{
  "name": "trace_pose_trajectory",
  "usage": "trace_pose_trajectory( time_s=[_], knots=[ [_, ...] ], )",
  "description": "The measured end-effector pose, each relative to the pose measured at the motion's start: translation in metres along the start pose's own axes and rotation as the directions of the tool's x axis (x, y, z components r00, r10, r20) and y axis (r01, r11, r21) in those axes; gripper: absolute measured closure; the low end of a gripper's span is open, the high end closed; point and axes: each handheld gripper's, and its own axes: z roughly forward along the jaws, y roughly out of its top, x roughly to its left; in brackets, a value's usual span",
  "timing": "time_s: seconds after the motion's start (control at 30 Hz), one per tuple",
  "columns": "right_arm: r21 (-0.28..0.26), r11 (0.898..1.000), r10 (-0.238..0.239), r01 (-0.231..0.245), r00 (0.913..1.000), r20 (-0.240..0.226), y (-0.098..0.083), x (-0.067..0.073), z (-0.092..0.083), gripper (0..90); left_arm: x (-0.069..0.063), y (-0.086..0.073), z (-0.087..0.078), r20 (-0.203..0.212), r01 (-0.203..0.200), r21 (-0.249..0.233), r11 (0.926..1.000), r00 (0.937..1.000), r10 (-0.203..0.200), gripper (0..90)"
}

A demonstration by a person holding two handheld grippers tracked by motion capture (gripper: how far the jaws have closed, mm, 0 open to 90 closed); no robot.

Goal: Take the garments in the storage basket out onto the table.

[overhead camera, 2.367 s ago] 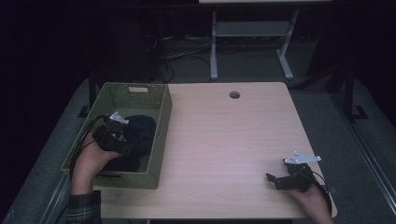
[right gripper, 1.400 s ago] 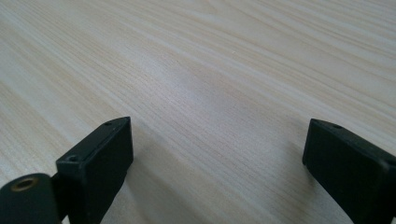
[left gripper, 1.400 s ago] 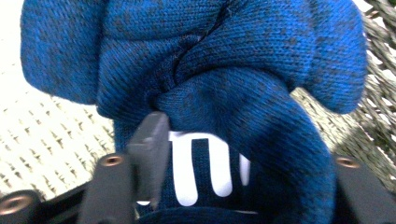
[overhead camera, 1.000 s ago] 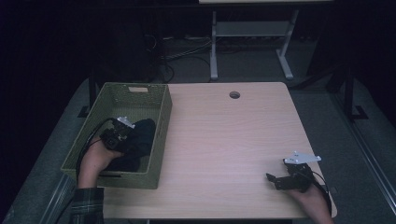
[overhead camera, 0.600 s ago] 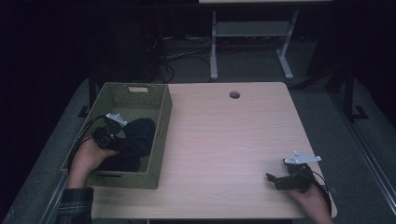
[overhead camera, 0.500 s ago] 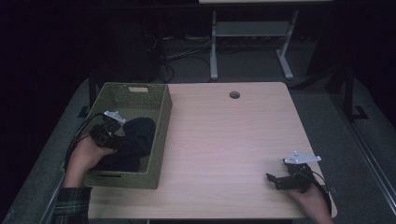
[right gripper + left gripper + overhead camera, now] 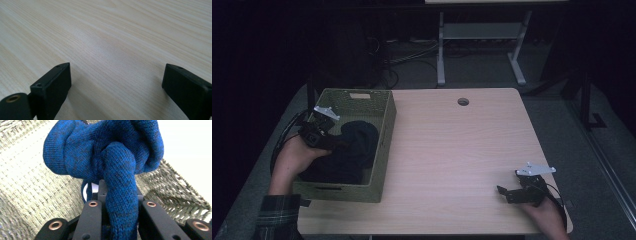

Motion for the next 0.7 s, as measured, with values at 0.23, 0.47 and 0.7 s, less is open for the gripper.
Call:
trace_pose_trajectory(
  time_s=[0.23, 0.47, 0.7],
  knots=[
    [0.001, 1.000, 0.003, -0.003, 1.0000, -0.002, 0.000, 0.000, 0.000, 8.3, -0.001, 0.009, -0.017, -0.014, -0.003, -0.015, 0.9999, 0.9999, 0.003, 78.0],
    [0.000, 1.000, 0.000, 0.000, 1.0000, -0.002, 0.000, 0.000, 0.000, 8.3, -0.002, 0.018, -0.034, -0.036, -0.008, -0.036, 0.9993, 0.9993, 0.006, 78.3],
    [-0.001, 1.000, -0.001, 0.001, 1.0000, -0.001, 0.000, 0.000, 0.000, 8.3, -0.006, 0.030, -0.053, -0.055, -0.027, -0.056, 0.9981, 0.9982, 0.024, 78.3]
  ],
)
